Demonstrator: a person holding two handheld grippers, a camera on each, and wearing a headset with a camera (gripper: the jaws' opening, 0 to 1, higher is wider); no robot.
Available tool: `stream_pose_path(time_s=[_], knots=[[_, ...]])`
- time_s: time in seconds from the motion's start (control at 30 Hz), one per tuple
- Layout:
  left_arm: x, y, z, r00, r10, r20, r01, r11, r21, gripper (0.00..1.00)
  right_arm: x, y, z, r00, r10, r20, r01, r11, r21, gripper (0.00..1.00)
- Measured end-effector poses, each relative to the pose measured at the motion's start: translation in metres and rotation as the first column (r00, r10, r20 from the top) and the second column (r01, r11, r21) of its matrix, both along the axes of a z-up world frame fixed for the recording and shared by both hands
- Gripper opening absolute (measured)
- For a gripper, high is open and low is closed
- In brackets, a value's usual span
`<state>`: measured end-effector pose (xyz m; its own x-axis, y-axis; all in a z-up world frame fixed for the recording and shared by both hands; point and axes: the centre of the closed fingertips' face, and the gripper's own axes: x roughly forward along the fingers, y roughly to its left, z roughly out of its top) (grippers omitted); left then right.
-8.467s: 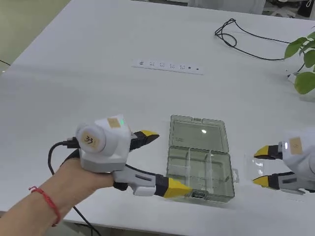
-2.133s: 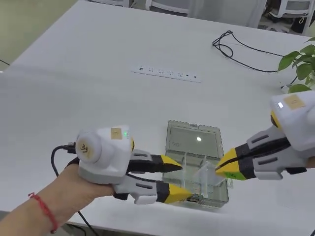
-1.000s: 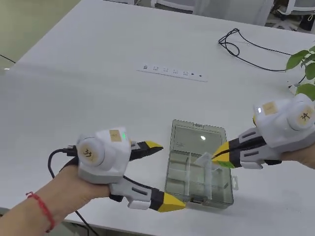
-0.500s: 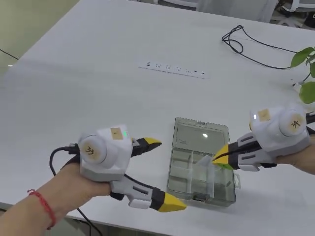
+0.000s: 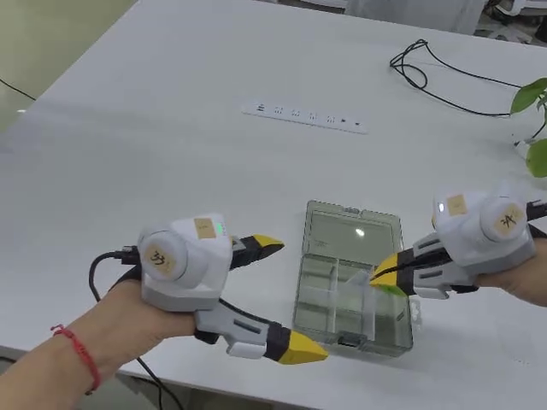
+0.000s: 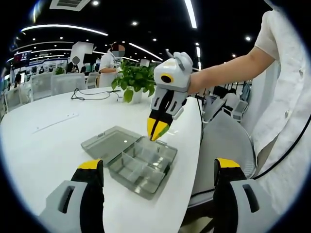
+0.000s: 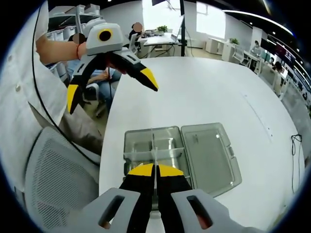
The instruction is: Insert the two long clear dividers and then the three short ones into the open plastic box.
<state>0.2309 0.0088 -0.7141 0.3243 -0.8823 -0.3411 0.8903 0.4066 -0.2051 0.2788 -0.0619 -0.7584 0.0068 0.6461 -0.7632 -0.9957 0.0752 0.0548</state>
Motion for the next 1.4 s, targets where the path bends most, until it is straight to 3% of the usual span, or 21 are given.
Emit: stream_pose_path(time_s=[0.33,0.9,1.4], knots=[[-0.001,-0.003,-0.001,1.000,-0.004,-0.009,0.004,1.000,-0.006,0.96,-0.007,0.006,-0.004,0.996,0.072,0.055,-0.072,0.997,0.007,0.02],[-0.002,-0.004,-0.003,1.000,-0.014,-0.009,0.013,1.000,-0.002,0.96,-0.009,0.009,-0.003,0.992,0.097,0.075,-0.099,0.995,0.015,0.02],[-0.001,-0.001,-0.008,1.000,-0.017,-0.021,0.017,1.000,0.020,0.99,-0.005,0.018,-0.020,0.997,0.070,0.037,-0.069,0.997,-0.019,0.03]])
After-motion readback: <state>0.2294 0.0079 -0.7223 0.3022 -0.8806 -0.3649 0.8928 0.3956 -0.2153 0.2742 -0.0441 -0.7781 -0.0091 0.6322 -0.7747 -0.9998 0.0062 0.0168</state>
